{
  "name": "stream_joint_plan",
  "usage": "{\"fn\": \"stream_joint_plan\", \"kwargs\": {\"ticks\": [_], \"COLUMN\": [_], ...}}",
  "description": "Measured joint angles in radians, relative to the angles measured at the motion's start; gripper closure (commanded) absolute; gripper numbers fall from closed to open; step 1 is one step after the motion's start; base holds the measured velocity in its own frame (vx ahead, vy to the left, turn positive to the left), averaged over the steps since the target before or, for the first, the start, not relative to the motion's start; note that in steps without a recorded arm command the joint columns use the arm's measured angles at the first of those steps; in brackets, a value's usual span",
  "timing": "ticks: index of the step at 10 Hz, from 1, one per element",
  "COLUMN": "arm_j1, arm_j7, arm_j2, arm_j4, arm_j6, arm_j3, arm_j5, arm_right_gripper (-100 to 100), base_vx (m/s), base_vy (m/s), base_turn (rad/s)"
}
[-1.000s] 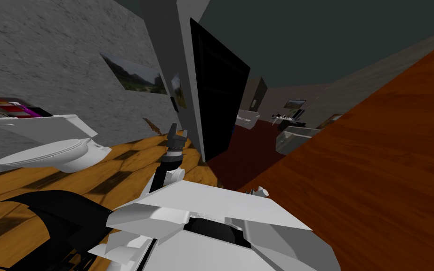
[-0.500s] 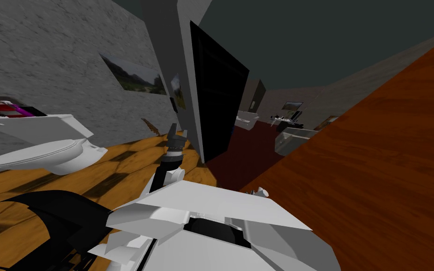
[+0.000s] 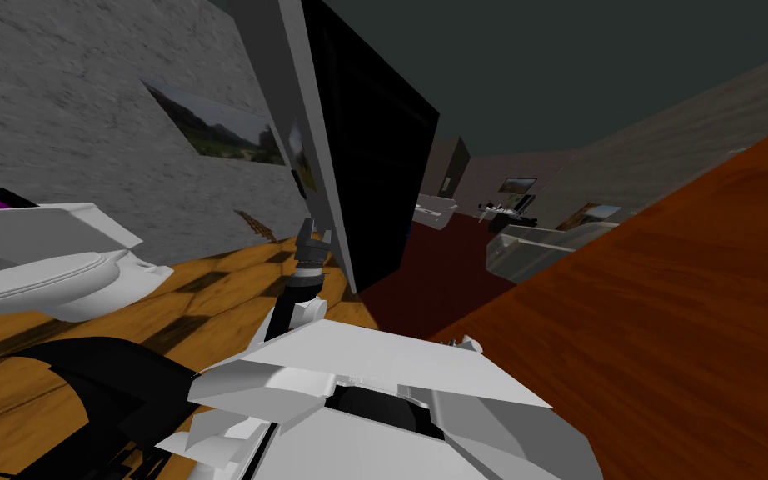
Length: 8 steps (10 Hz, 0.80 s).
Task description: Push the door open
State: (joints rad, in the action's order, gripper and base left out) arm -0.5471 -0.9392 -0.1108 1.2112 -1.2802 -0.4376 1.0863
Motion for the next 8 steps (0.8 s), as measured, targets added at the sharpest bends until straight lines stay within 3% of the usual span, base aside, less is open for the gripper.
{"fn": "stream_joint_plan", "kwargs": {"ticks": [7, 8], "arm_j1": [0.007, -0.006], "arm_j7": [0.002, 0.007], "arm_j2": [0.030, 0.034], "arm_j4": [-0.011, 0.002], "arm_j6": [-0.038, -0.042], "arm_j3": [0.082, 0.091], "arm_j5": [0.079, 0.089], "arm_right_gripper": [100, 100], "base_vx": [0.205, 0.218], "base_vy": [-0.108, -0.110], "base_turn": [-0.054, -0.075]}}
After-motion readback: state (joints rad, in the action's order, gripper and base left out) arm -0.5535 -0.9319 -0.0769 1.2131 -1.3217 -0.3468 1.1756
